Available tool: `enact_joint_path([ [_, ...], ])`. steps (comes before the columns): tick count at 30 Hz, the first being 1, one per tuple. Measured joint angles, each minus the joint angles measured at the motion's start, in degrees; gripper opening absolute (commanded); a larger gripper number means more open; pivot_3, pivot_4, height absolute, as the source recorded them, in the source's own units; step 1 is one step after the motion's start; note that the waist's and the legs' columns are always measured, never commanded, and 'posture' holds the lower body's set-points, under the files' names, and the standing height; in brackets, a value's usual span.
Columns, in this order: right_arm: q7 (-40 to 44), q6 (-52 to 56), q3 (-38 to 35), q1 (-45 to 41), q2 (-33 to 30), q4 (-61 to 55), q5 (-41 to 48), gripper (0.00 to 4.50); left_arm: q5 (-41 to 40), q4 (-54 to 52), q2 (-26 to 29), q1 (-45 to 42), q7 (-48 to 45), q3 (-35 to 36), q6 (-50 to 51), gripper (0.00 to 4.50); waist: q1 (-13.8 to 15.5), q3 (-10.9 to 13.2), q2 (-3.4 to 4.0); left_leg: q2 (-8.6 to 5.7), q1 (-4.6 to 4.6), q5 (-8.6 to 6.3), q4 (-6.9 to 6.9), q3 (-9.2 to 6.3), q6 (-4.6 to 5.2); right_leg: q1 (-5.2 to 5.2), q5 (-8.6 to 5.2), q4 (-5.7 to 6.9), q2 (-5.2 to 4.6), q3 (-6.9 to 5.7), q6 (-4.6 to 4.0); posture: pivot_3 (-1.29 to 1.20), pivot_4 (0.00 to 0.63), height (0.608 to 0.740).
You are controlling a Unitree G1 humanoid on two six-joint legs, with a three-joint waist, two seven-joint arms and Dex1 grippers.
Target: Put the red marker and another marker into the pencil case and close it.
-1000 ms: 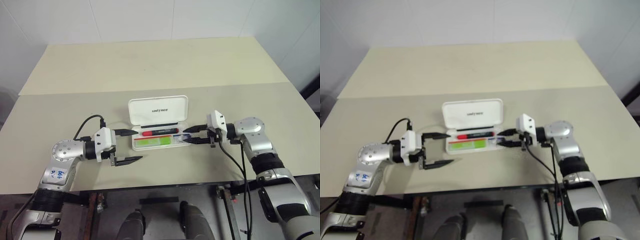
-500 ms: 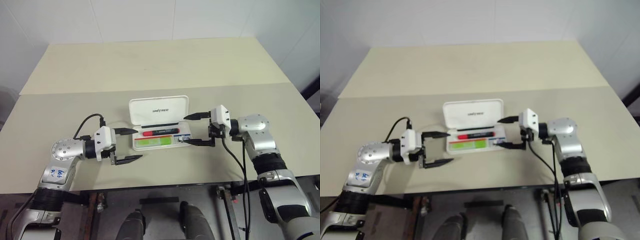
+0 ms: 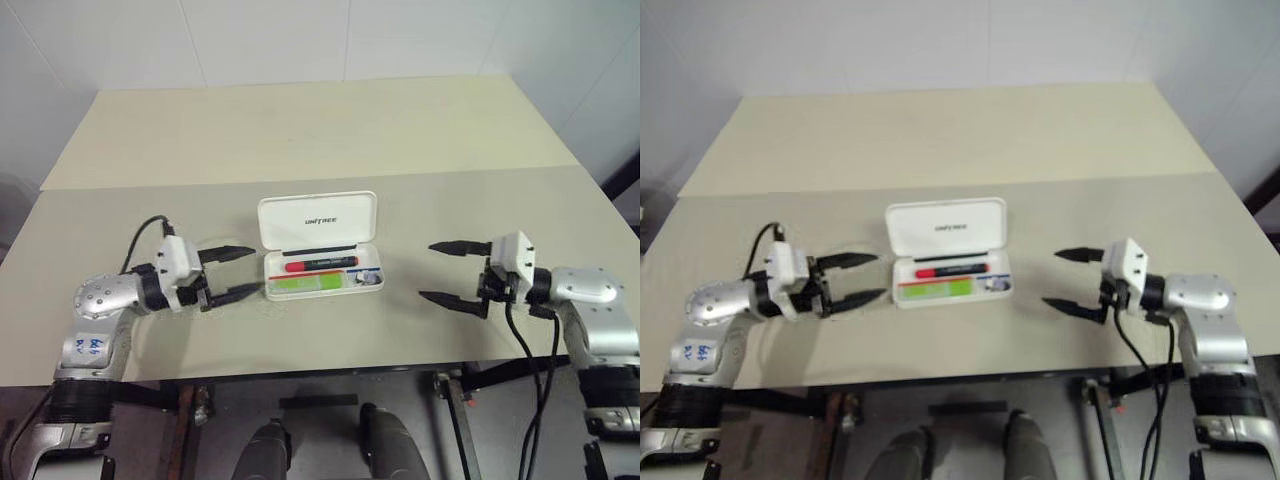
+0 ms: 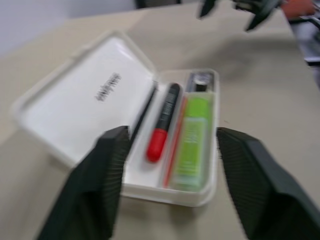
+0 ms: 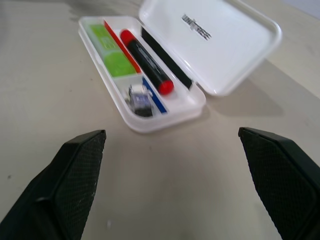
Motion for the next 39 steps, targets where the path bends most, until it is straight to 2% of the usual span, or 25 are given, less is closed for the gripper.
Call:
enact_joint_path([
  [5,-2.1,0.7,0.0,1.4,0.0,-2.1,0.0,4.5,-1.5,-0.2,-1.8,0.1,1.2,0.4,1.4,0.13,0.1,0.0,-0.01,0.01,0.01,0.0,0.08,0.0,-0.01,0.02,0.05,0.01,0.01,0.01,-0.04,0.0,0.15,0.74],
  [6,-2.3,0.7,0.0,1.4,0.0,-2.1,0.0,4.5,-1.5,-0.2,-1.9,0.1,1.5,0.4,1.5,0.06,0.1,0.0,0.0,0.01,0.01,0.01,0.08,0.0,-0.01,0.02,0.06,0.01,0.01,0.01,-0.04,0.0,0.15,0.74],
  [11,-3.0,0.7,0.0,1.4,0.0,-2.1,0.0,4.5,-1.2,-0.2,-2.9,-0.1,5.3,0.7,1.5,0.06,0.1,0.0,-0.01,0.01,0.0,0.01,0.07,0.0,-0.01,0.01,0.06,-0.01,0.01,0.01,-0.04,0.0,0.15,0.74],
  [21,-3.3,-0.7,0.1,1.2,0.0,-1.4,-0.1,4.5,3.3,2.4,-6.6,-3.0,23.0,2.8,5.5,0.06,0.2,0.0,-0.02,-0.01,-0.01,0.01,0.07,0.0,-0.02,0.02,0.09,-0.02,0.01,0.0,0.0,0.0,0.15,0.74],
  [25,-3.2,-2.1,0.3,0.5,0.0,0.6,-0.2,4.5,5.9,8.3,-7.1,-8.7,27.3,2.1,8.6,0.06,0.2,0.0,-0.02,-0.03,0.01,0.04,0.1,-0.01,-0.04,0.05,0.14,-0.02,0.01,0.0,0.01,0.0,0.15,0.74],
  [33,-3.2,-4.6,0.7,0.1,0.5,2.9,-0.3,4.5,8.5,23.7,-11.7,-21.4,28.6,-1.4,13.0,0.06,1.1,0.0,-0.05,-0.05,-0.08,0.06,0.12,-0.01,-0.06,0.09,0.25,-0.03,0.01,0.0,0.11,0.0,0.15,0.74],
  [39,-3.7,-4.7,0.8,0.4,0.6,2.6,-0.3,4.5,8.7,28.4,-13.2,-24.8,26.6,-2.0,12.2,0.06,1.0,0.0,-0.05,-0.04,-0.08,0.05,0.03,0.04,-0.06,0.07,0.25,-0.12,0.01,0.0,0.11,0.0,0.15,0.74],
])
